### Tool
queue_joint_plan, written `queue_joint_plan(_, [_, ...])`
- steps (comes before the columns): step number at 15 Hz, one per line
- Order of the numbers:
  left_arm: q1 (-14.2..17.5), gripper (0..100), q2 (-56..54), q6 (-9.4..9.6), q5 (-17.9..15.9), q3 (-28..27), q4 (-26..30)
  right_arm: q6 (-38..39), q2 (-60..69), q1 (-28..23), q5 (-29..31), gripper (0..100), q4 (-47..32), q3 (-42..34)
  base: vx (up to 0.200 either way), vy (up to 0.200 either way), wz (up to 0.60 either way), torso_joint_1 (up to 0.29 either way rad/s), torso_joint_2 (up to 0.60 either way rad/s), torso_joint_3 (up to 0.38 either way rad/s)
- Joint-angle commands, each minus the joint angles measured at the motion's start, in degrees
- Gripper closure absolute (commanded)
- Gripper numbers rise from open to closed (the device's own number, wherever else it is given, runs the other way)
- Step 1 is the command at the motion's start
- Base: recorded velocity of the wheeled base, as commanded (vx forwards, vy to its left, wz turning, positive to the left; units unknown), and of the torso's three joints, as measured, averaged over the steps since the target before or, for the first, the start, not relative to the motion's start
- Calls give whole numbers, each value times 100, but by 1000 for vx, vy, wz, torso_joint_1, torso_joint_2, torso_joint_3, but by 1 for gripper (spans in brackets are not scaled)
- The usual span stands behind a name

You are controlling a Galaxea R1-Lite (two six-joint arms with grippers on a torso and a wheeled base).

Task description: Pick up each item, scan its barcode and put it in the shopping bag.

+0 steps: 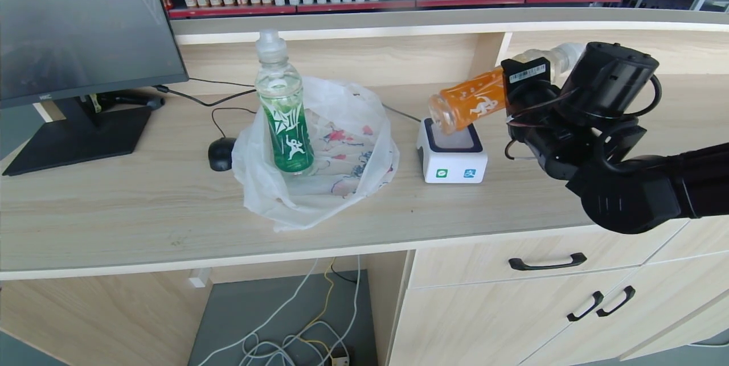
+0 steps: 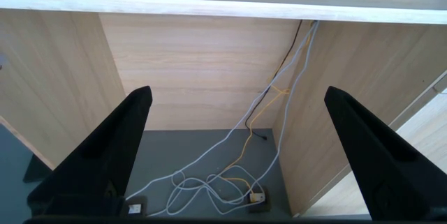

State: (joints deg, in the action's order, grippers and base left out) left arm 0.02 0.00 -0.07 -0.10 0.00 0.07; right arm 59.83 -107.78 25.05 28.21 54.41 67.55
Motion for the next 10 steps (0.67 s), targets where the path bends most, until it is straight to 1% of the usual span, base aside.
queue_joint_plan(1, [6,0,0,-1,1,0,1,-103,292,52,-8,100,-88,-5,0,0,0,0,0,0])
queue_joint_plan(6, [-2,0,0,-1,1,0,1,-1843,820,694,-17,100,-62,-40,0,0,0,0,0,0])
queue_joint_plan(7, [6,0,0,-1,1,0,1,-2441,899,852,-44,100,9,-49,0,0,0,0,0,0])
queue_joint_plan(10, [-2,0,0,-1,1,0,1,-3760,969,1019,-167,100,492,-216,0,0,0,0,0,0])
